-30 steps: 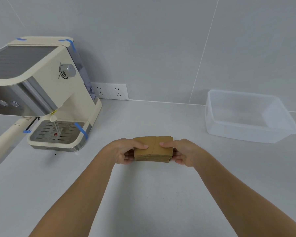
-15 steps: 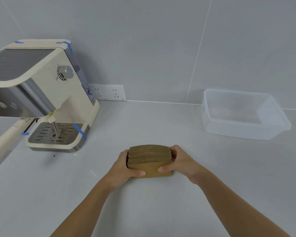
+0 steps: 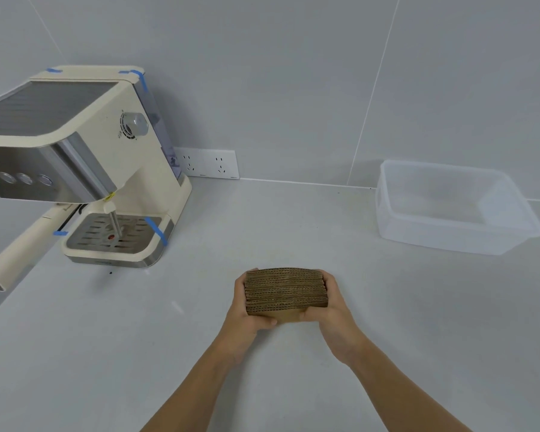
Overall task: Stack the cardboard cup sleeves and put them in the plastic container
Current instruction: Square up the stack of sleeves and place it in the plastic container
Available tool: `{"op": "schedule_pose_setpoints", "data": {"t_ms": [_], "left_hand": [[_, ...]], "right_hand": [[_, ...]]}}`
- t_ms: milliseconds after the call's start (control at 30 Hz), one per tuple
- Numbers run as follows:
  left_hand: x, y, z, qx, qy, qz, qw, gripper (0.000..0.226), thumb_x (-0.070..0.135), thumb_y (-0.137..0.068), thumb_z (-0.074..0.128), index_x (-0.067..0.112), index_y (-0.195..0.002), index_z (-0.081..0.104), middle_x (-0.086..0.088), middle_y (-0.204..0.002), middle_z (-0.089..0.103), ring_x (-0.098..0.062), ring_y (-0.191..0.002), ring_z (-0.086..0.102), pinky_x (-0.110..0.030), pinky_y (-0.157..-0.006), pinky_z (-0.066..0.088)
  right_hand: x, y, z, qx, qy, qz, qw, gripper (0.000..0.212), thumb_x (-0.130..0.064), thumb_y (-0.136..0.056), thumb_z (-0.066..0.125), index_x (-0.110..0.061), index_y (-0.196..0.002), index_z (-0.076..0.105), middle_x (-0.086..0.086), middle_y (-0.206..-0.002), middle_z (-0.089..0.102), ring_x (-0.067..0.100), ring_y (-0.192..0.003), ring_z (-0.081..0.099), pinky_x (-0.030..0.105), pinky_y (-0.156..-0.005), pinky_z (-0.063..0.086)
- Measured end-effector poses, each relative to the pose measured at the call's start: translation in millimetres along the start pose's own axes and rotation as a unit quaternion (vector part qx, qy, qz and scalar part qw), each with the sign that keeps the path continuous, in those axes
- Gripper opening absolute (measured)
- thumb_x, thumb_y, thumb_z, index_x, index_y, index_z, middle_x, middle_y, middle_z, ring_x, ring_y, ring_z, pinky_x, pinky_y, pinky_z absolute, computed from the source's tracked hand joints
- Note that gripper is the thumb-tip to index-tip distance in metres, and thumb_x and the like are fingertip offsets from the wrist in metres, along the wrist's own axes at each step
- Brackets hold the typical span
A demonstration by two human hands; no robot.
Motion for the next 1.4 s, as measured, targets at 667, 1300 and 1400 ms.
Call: {"op": "schedule_pose_setpoints", "data": {"t_ms": [667, 1300, 1400], "left_hand": [[-3.2, 9.9, -1.9, 0.043, 0.040, 0.029, 0.998, 0.059, 0.036, -0.069, 0.068, 0.043, -0.122, 0.042, 0.008, -0.120, 0.055, -0.004, -0.110, 0.054, -0.020, -0.089, 0.044], [4.6, 11.3, -25.6, -0.034, -0.327, 0.029, 0.944, 0.089, 0.031, -0.070, 0.074, 0.043, -0.136, 0.016, 0.028, -0.128, 0.032, -0.003, -0.125, 0.018, -0.030, -0.103, 0.020], [-0.5, 8.6, -30.7, -0.032, -0.313, 0.022, 0.949, 0.088, 0.038, -0.065, 0.076, 0.044, -0.133, 0.021, 0.019, -0.133, 0.037, -0.014, -0.131, 0.023, -0.035, -0.107, 0.027]], "right_hand": [[8.7, 8.8, 4.9, 0.003, -0.008, -0.015, 1.000, 0.079, 0.001, -0.055, 0.063, -0.033, -0.123, 0.042, -0.007, -0.114, 0.058, 0.003, -0.099, 0.059, 0.026, -0.080, 0.049], [5.4, 10.2, -0.2, -0.001, 0.092, -0.019, 0.996, 0.090, -0.002, -0.055, 0.054, -0.033, -0.134, 0.022, -0.017, -0.117, 0.047, -0.001, -0.108, 0.050, 0.018, -0.083, 0.047], [4.4, 9.5, -5.1, -0.023, 0.122, -0.019, 0.992, 0.087, 0.000, -0.061, 0.054, -0.029, -0.137, 0.022, -0.016, -0.120, 0.046, 0.001, -0.109, 0.049, 0.020, -0.085, 0.047]]}}
Point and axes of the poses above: each hand's wrist, its own y-axis away from the middle knuckle, its own z-axis out of the palm, x = y × z, the point moved 4 cm from there along -y, towards the middle knuckle
